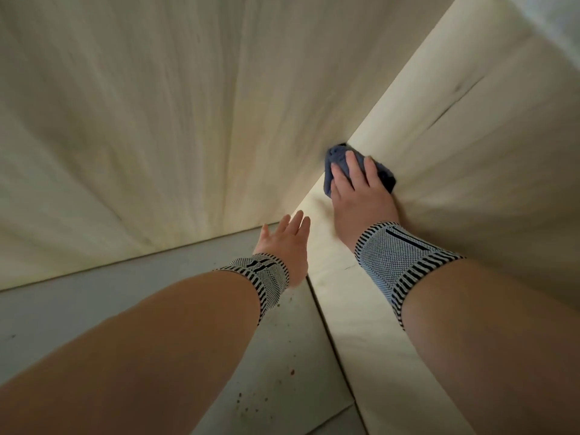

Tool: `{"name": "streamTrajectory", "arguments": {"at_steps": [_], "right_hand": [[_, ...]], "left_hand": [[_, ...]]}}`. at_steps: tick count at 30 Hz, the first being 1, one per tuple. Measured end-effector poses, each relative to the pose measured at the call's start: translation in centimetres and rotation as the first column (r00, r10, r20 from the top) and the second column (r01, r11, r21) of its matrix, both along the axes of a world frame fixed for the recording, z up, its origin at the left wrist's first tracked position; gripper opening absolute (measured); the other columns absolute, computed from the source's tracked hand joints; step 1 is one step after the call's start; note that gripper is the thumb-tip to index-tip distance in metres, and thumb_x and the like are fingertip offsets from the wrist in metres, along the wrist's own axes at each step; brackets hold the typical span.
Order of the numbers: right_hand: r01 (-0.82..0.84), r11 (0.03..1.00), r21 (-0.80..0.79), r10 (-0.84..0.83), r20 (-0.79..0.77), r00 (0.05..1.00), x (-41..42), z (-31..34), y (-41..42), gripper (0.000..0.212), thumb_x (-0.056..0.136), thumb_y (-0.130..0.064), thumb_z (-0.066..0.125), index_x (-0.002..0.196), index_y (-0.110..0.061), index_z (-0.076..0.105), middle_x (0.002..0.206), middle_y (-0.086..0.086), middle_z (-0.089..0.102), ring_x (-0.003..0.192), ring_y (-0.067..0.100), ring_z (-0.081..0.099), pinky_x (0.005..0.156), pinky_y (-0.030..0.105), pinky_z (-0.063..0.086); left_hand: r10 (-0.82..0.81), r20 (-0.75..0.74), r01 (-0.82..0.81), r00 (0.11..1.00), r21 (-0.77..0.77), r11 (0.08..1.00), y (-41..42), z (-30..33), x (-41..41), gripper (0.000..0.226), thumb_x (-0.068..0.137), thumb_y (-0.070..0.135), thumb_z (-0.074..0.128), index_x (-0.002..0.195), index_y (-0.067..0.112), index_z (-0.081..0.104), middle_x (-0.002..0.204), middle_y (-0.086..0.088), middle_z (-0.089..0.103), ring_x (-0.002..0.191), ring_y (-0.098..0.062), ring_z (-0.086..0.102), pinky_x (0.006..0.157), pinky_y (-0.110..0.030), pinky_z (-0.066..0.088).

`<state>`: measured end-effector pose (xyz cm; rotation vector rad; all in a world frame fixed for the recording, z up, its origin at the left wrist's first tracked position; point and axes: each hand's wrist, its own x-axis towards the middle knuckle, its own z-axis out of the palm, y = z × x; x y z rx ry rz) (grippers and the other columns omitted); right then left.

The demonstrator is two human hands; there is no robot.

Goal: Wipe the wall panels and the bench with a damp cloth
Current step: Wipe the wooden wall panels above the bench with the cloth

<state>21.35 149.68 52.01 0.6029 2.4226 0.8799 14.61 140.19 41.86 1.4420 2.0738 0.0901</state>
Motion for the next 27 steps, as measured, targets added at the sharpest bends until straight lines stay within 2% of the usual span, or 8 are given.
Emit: {"name": "streamTrajectory", "arguments": {"at_steps": [3,7,10,15,20,24,27], "right_hand": [[-0.017,0.998,-0.066,0.02,0.054,0.998,0.0,-4.9,0.2,0.055,0.102,-0.028,0.019,0.153,-0.008,0.017,0.163,0.009,0.008,0.148,0.037,-0.004,0.118,0.052,-0.005],[-0.017,0.99,-0.141,0.041,0.169,0.985,0.6,-11.3,0.0,0.054,0.102,-0.027,0.018,0.153,-0.008,0.021,0.162,0.01,0.01,0.148,0.038,-0.003,0.118,0.051,-0.003],[-0.005,0.988,-0.155,0.048,0.271,0.962,1.9,-14.6,-0.6,0.055,0.103,-0.032,0.018,0.153,-0.012,0.021,0.163,0.008,0.008,0.147,0.039,-0.006,0.118,0.051,-0.005],[0.088,0.978,-0.189,0.01,0.461,0.888,6.8,-19.1,-3.3,0.06,0.101,-0.037,0.021,0.155,-0.012,0.01,0.163,0.007,-0.002,0.147,0.038,-0.013,0.116,0.051,-0.011],[0.146,0.947,-0.286,0.035,0.545,0.837,14.6,-20.0,-7.2,0.057,0.103,-0.031,0.013,0.154,-0.006,0.008,0.163,0.01,-0.003,0.147,0.037,-0.013,0.116,0.048,-0.014],[0.241,0.89,-0.388,0.06,0.623,0.78,20.6,-18.8,-9.4,0.054,0.106,-0.034,0.016,0.153,-0.008,0.022,0.163,0.008,0.007,0.148,0.036,-0.009,0.116,0.045,-0.015],[0.325,0.839,-0.435,0.018,0.621,0.784,23.1,-15.9,-10.3,0.051,0.106,-0.031,0.021,0.148,-0.006,0.035,0.161,0.01,0.016,0.148,0.034,-0.005,0.12,0.042,-0.01]], "left_hand": [[-0.025,0.017,0.026,1.0,-0.073,0.997,-1.1,-4.9,0.9,0.09,0.095,0.015,0.053,0.156,0.017,-0.013,0.163,0.002,-0.02,0.152,-0.021,-0.011,0.122,-0.054,0.0],[-0.07,0.054,0.078,0.996,-0.145,0.986,-2.4,-10.1,2.7,0.085,0.096,0.016,0.049,0.157,0.018,-0.011,0.164,0.002,-0.018,0.151,-0.021,-0.013,0.12,-0.055,-0.006],[-0.115,0.03,0.119,0.993,-0.169,0.978,-3.3,-12.4,3.9,0.085,0.094,0.015,0.049,0.157,0.018,-0.008,0.165,0.002,-0.015,0.151,-0.021,-0.014,0.118,-0.056,-0.009],[-0.186,0.016,0.185,0.982,-0.223,0.957,-5.0,-14.6,6.6,0.09,0.093,0.018,0.055,0.157,0.017,-0.009,0.165,0.001,-0.014,0.15,-0.024,-0.02,0.116,-0.058,-0.01],[-0.259,0.007,0.253,0.966,-0.24,0.937,-6.4,-14.2,10.4,0.091,0.095,0.022,0.057,0.156,0.016,-0.011,0.165,0.001,-0.015,0.149,-0.025,-0.022,0.117,-0.057,-0.008],[-0.298,-0.002,0.29,0.955,-0.222,0.931,-7.3,-12.2,13.1,0.088,0.095,0.019,0.053,0.157,0.017,-0.01,0.165,0.001,-0.014,0.15,-0.025,-0.021,0.118,-0.057,-0.007],[-0.313,0.012,0.309,0.95,-0.211,0.927,-8.1,-9.3,14.5,0.085,0.095,0.015,0.049,0.157,0.016,-0.01,0.165,0.001,-0.014,0.15,-0.024,-0.02,0.119,-0.057,-0.005]]}}
